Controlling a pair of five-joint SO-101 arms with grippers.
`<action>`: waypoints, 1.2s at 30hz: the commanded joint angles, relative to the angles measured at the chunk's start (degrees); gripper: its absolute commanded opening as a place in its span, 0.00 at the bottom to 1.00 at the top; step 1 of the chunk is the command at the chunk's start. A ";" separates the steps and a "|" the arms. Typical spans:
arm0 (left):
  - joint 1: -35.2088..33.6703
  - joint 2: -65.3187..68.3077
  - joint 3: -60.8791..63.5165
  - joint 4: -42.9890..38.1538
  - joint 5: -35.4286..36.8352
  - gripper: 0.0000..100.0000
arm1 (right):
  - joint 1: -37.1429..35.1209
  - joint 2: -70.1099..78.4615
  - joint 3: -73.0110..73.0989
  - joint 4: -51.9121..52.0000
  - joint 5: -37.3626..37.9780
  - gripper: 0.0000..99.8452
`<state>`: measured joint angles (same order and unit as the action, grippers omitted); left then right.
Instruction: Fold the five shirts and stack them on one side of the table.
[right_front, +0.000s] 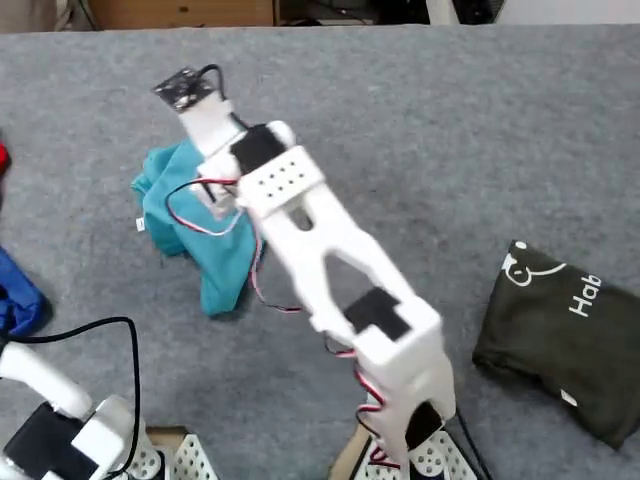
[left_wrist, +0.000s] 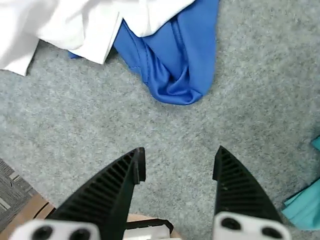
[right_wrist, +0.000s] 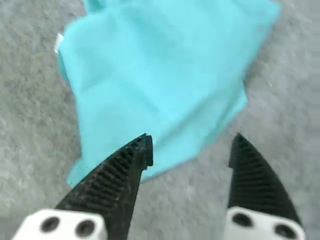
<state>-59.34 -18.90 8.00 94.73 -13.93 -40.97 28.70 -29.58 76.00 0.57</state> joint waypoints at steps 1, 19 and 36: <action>0.09 -1.98 -0.62 -1.05 -0.62 0.22 | -2.42 6.81 -8.48 0.26 0.00 0.27; 3.25 -1.89 -0.09 -3.08 -0.18 0.22 | 6.11 27.82 -32.48 3.96 -2.02 0.01; 39.65 -1.36 27.34 -44.84 19.25 0.22 | 34.59 37.14 -37.41 2.90 -7.56 0.01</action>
<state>-26.46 -18.90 33.05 57.80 1.63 -10.90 63.60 -64.31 82.07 -6.81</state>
